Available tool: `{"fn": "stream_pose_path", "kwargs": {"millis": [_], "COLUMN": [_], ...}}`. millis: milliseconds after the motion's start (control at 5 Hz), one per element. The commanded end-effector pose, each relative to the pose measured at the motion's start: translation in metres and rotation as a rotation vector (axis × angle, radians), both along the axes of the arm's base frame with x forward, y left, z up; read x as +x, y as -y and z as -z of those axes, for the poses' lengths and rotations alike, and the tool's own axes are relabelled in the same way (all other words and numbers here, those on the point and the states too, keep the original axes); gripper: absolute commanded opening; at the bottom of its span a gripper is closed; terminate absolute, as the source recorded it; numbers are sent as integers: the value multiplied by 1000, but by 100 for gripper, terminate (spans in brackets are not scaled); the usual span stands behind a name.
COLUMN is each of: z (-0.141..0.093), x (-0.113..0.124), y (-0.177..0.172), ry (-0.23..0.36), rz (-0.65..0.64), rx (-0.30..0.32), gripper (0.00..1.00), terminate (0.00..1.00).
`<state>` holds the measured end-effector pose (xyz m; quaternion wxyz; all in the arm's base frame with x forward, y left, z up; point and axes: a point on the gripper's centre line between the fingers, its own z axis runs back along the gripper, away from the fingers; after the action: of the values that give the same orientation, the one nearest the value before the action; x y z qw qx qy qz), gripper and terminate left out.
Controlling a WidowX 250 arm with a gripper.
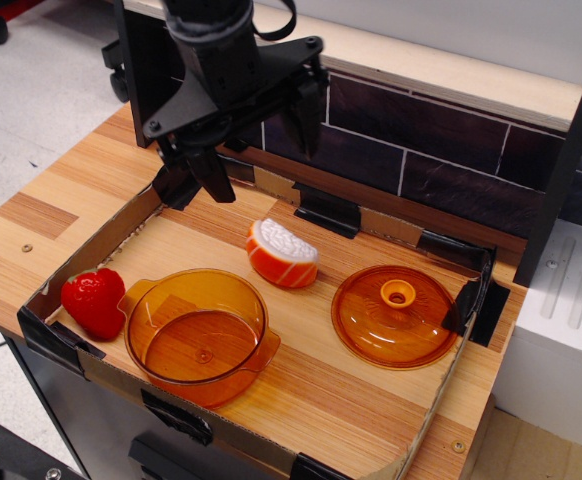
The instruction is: Put sushi in pot
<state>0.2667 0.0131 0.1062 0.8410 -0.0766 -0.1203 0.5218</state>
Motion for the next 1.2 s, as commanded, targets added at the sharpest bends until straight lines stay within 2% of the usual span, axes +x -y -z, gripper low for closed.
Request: {"fn": "stream_pose_path", "kwargs": {"millis": [0,400,800,1000], "z": [23,50,65,73], "x": [16,16,17,18], "y": [-13,-17,-16,-17], "ry": [-79,-145,-129,-148], "rz": [-139,-96,-72,-78], "rx": [70,55,55,61], "gripper": [100,100,100,100], "terminate": [0,0,0,0]}}
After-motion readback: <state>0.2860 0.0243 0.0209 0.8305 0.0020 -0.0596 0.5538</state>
